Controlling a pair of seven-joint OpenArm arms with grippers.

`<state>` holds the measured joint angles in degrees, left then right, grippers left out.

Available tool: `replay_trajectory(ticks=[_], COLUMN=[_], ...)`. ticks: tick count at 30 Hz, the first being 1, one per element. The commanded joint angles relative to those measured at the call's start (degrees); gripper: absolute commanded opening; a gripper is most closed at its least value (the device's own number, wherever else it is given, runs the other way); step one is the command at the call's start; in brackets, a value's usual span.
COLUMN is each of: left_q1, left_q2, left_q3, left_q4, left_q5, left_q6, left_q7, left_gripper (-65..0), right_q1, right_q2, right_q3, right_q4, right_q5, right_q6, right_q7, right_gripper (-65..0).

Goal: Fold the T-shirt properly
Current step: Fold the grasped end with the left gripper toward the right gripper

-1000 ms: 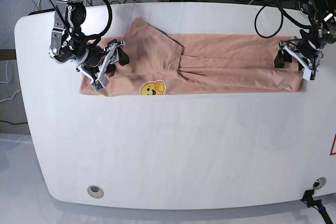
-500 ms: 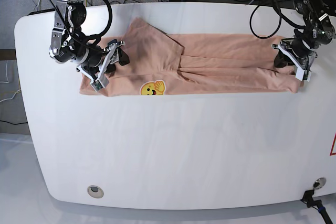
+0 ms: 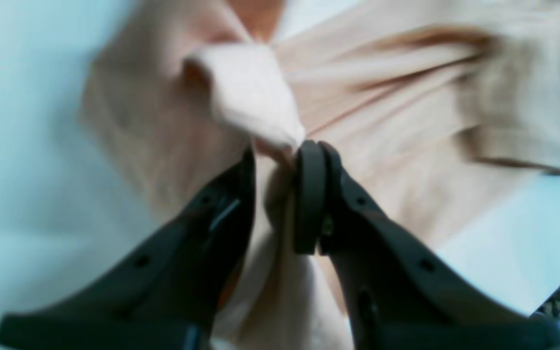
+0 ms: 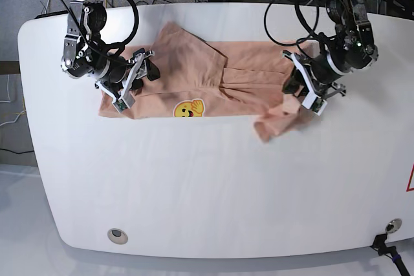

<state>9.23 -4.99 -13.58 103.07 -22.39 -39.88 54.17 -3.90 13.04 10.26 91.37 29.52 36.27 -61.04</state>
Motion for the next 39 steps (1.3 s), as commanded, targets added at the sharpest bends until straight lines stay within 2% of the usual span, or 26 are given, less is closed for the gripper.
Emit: replay_trajectory(ticks=[1, 8, 13, 23, 25, 30, 34, 39], left_q1=[-0.4, -0.4, -0.8, -0.8, -0.8, -2.4, -3.7, -4.3], left_q2=[1.0, 4.6, 6.6, 7.1, 7.4, 7.8, 7.9, 7.5], left_q3=[3.6, 12.7, 13.7, 18.8, 18.8, 18.6, 19.1, 19.8], left_q4=[1.2, 1.2, 1.2, 1.0, 1.0, 1.0, 1.2, 1.4], left_q5=[-0.8, -0.7, -0.6, -0.8, -0.8, -0.7, -1.0, -5.6], left_q6=[-0.1, -0.1, -0.1, -0.1, -0.1, -0.1, -0.1, -0.1], left_q7=[-1.1, -1.1, -1.1, -1.4, -1.4, -1.4, -1.2, -1.4], left_gripper=[-56.6, -56.6, -56.6, -56.6, -52.9, -32.5, -31.3, -31.4], right_q1=[0.3, 0.3, 0.3, 0.3, 0.3, 0.3, 0.2, 0.2], right_q2=[0.4, -0.4, -0.8, -0.8, -0.9, -0.9, -0.9, -0.9], right_q3=[-1.1, -1.2, -1.2, -1.3, -1.3, -1.3, -1.3, -1.3], right_q4=[0.3, 0.2, 0.2, 0.2, 0.2, 0.2, 0.2, 0.2], right_q5=[-0.7, -0.7, -0.7, -0.7, -0.7, -0.6, -0.6, -0.6], right_q6=[0.3, 0.3, 0.3, 0.3, 0.3, 0.3, 0.3, 0.3], right_q7=[-1.0, -1.0, -1.0, -1.0, -1.0, -1.0, -1.0, -1.0], right_gripper=[-32.4, -32.4, -32.4, -32.4, -32.4, -32.4, -32.4, -32.4])
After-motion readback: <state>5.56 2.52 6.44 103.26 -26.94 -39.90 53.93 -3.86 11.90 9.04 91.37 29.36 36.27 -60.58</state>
